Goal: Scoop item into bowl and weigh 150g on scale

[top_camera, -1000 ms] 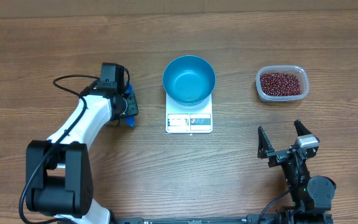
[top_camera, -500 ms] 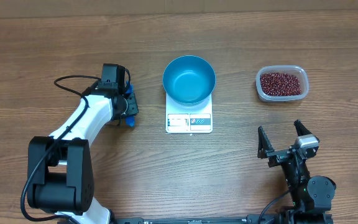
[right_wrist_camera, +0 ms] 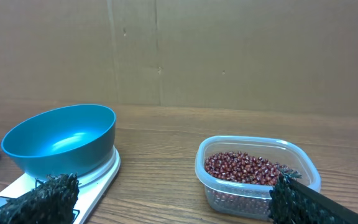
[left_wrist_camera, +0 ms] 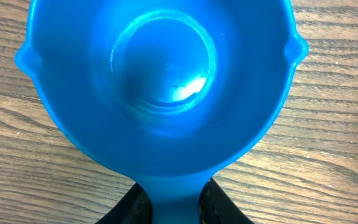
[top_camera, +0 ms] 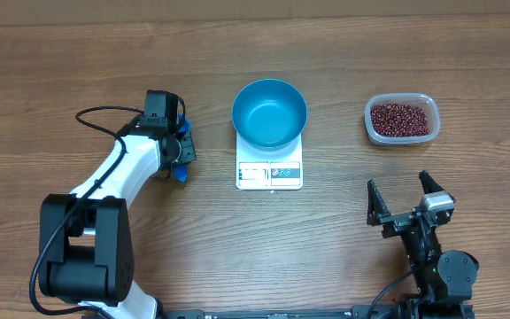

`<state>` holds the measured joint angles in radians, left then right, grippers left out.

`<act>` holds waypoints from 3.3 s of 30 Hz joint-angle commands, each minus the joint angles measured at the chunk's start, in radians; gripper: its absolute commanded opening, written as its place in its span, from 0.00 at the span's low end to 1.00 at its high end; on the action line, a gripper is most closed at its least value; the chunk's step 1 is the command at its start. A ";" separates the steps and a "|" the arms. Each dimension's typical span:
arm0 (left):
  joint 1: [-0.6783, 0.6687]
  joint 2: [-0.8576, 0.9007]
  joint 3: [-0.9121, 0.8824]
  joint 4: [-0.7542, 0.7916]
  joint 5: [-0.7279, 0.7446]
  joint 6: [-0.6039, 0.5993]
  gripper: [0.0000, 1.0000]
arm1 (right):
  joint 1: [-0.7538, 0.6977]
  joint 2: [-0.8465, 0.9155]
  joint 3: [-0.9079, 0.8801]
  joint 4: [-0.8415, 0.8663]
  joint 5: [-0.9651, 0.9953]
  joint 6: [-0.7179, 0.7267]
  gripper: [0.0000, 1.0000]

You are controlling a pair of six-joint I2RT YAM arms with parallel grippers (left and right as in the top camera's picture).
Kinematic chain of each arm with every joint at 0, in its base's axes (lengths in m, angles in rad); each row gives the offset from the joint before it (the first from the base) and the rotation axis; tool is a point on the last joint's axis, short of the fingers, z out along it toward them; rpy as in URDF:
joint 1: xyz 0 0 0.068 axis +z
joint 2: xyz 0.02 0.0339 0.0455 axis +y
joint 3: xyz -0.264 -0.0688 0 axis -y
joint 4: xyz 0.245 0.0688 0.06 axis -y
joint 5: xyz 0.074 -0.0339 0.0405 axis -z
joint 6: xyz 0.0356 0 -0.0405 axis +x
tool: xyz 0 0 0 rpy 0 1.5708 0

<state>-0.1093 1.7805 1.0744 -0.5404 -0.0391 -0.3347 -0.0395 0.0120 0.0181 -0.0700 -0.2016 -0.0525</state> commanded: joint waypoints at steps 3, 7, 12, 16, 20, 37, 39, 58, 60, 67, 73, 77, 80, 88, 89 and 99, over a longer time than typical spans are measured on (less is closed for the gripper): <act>0.004 0.011 -0.008 0.004 -0.013 -0.001 0.25 | -0.004 -0.009 -0.010 0.005 0.010 0.004 1.00; 0.004 0.011 -0.008 0.006 -0.013 0.010 0.25 | -0.004 -0.009 -0.010 0.005 0.010 0.004 1.00; 0.004 0.011 -0.003 0.005 -0.013 0.010 0.13 | -0.004 -0.009 -0.010 0.005 0.010 0.004 1.00; 0.004 0.010 0.012 0.003 -0.013 0.009 0.13 | -0.004 -0.009 -0.010 0.005 0.010 0.004 1.00; 0.004 0.010 0.023 0.003 -0.013 0.010 0.25 | -0.004 -0.009 -0.010 0.005 0.010 0.004 1.00; 0.004 0.011 0.023 0.022 -0.013 0.010 0.53 | -0.004 -0.009 -0.010 0.005 0.010 0.004 1.00; 0.004 0.011 0.023 0.023 -0.013 0.010 0.55 | -0.004 -0.009 -0.010 0.005 0.010 0.004 1.00; 0.004 0.011 0.022 0.044 -0.011 0.009 0.25 | -0.004 -0.009 -0.010 0.005 0.010 0.004 1.00; 0.004 0.011 0.023 0.044 -0.009 0.010 0.26 | -0.004 -0.009 -0.010 0.005 0.010 0.004 1.00; 0.005 -0.012 0.047 0.029 0.007 0.009 0.21 | -0.004 -0.009 -0.010 0.005 0.010 0.004 1.00; 0.005 -0.060 0.152 -0.060 0.014 -0.011 0.22 | -0.004 -0.009 -0.010 0.005 0.010 0.004 1.00; 0.006 -0.092 0.257 -0.176 0.014 -0.091 0.20 | -0.004 -0.009 -0.010 0.005 0.010 0.004 1.00; 0.012 -0.122 0.352 -0.272 0.087 -0.207 0.17 | -0.004 -0.009 -0.010 0.005 0.010 0.004 1.00; 0.079 -0.167 0.409 -0.245 0.566 -0.321 0.17 | -0.004 -0.009 -0.010 0.005 0.010 0.004 1.00; 0.089 -0.167 0.409 -0.244 0.617 -0.338 0.17 | -0.004 -0.009 -0.010 0.005 0.010 0.004 1.00; 0.115 -0.166 0.407 -0.267 0.842 -0.423 0.12 | -0.004 -0.009 -0.010 0.005 0.010 0.004 1.00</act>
<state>0.0044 1.6279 1.4628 -0.7948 0.6815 -0.7029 -0.0395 0.0120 0.0185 -0.0700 -0.2020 -0.0528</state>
